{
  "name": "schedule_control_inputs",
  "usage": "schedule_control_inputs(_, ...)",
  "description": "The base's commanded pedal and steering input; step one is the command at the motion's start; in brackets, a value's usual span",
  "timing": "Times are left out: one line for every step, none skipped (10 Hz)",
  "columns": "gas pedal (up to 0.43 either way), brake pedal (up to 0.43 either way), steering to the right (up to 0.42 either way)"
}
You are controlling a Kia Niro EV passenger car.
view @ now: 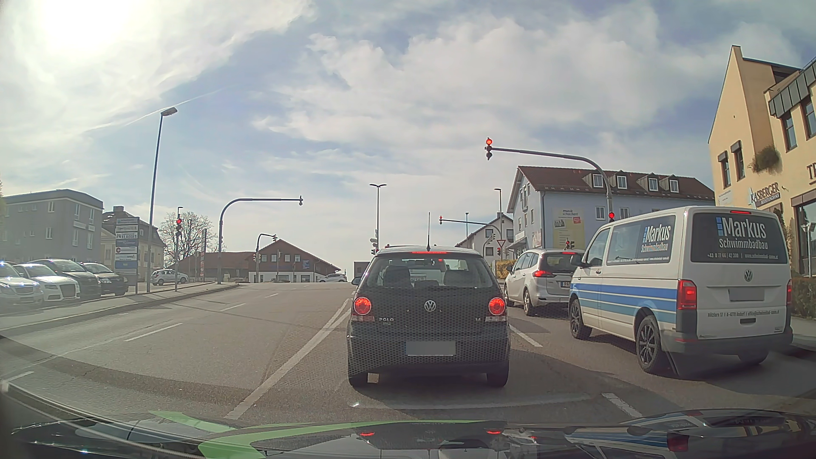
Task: Follow the waypoints while adhering to traffic rules and regulations
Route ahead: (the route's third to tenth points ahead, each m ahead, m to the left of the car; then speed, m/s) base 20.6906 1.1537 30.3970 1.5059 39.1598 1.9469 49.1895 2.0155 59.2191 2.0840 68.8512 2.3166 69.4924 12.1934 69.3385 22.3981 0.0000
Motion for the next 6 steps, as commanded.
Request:
schedule_control_inputs(0.0,0.354,-0.032)
schedule_control_inputs(0.0,0.354,-0.032)
schedule_control_inputs(0.0,0.354,-0.032)
schedule_control_inputs(0.0,0.354,-0.032)
schedule_control_inputs(0.0,0.354,-0.032)
schedule_control_inputs(0.0,0.354,-0.032)
